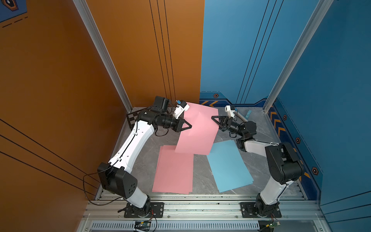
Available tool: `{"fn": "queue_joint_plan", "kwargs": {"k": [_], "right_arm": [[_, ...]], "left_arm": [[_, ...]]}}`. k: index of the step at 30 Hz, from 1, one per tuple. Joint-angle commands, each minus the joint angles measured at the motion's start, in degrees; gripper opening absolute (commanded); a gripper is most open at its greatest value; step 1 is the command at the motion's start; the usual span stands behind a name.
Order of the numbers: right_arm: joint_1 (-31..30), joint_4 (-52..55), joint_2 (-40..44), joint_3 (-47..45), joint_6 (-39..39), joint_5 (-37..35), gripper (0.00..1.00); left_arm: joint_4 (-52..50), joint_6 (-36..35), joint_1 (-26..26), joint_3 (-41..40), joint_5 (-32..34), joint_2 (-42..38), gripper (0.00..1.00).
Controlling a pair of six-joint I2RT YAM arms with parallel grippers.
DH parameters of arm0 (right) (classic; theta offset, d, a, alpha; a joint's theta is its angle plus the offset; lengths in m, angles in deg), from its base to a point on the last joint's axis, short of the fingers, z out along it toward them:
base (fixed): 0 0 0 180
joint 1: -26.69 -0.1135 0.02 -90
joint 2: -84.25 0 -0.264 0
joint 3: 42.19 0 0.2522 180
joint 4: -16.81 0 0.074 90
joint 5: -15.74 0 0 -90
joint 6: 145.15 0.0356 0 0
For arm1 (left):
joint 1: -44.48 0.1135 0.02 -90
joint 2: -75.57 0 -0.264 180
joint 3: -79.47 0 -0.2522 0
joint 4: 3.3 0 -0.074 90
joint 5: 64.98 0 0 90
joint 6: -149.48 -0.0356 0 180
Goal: Sort the scattered colored papers by color
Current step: Pick up the colored paper from the center of the board.
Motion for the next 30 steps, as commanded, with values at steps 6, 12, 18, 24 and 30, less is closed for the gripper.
{"fn": "queue_joint_plan", "kwargs": {"k": [6, 12, 18, 24, 30], "right_arm": [[-1.1, -1.6, 2.6, 1.3, -1.3, 2.3, 0.0], [-1.0, -1.0, 1.8, 3.3, -2.5, 1.9, 0.0], [-2.0, 31.9, 5.3, 8.0, -26.7, -0.8, 0.0], [-7.7, 83.0, 10.9, 21.8, -61.0, -19.2, 0.0], [-16.5, 95.1, 15.5, 26.7, -69.5, -32.4, 0.0]], "left_arm": [[-1.6, 0.2, 1.7, -1.2, -1.1, -0.2, 0.65], [-1.6, 5.0, 5.1, -2.2, 13.3, -1.3, 0.98], [-1.3, 10.8, 8.7, -5.8, 22.0, -5.5, 0.98], [0.1, 14.3, 9.2, -11.4, 27.0, -11.9, 0.98], [2.7, 20.8, 11.2, -17.7, 36.3, -19.1, 0.98]]}}
